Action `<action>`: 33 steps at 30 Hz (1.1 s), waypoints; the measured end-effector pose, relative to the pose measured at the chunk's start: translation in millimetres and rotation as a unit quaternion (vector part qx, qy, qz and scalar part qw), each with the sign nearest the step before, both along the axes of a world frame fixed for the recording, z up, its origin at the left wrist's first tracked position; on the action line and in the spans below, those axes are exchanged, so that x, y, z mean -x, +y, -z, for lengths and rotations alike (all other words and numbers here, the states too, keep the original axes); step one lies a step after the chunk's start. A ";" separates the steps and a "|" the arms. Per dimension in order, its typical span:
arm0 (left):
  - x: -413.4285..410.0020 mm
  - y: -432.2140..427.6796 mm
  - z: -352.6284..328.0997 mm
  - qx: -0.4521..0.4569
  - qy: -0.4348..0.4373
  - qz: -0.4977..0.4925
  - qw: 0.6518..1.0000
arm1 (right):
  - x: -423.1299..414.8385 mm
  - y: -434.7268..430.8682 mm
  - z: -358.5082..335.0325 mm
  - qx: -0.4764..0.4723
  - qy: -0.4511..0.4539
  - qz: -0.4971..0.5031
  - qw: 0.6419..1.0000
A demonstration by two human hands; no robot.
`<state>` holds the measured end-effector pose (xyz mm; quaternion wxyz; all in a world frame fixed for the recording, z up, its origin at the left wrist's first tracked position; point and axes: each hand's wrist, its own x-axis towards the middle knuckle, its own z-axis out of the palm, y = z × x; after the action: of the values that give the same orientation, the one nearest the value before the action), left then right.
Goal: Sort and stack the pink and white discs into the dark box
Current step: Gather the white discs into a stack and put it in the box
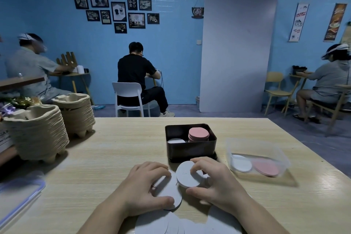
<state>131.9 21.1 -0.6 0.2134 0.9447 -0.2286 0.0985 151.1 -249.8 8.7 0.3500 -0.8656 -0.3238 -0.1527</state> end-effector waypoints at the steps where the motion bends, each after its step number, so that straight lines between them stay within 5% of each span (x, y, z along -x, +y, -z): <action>1: 0.3 -0.2 0.1 -0.005 0.005 -0.002 1.000 | 0.0 0.0 0.1 0.002 0.000 0.000 1.000; 24: -1.2 -3.1 -3.0 0.043 -0.023 -0.021 0.999 | -5.2 -1.5 6.7 0.001 0.011 0.004 1.000; 33: -0.1 -9.5 -7.6 0.098 -0.120 -0.009 0.988 | -6.4 -2.4 7.8 0.007 0.005 0.028 1.000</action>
<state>132.0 11.6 7.0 0.2747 0.9026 -0.2336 0.2349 157.4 -252.3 0.9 0.3407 -0.8775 -0.2994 -0.1560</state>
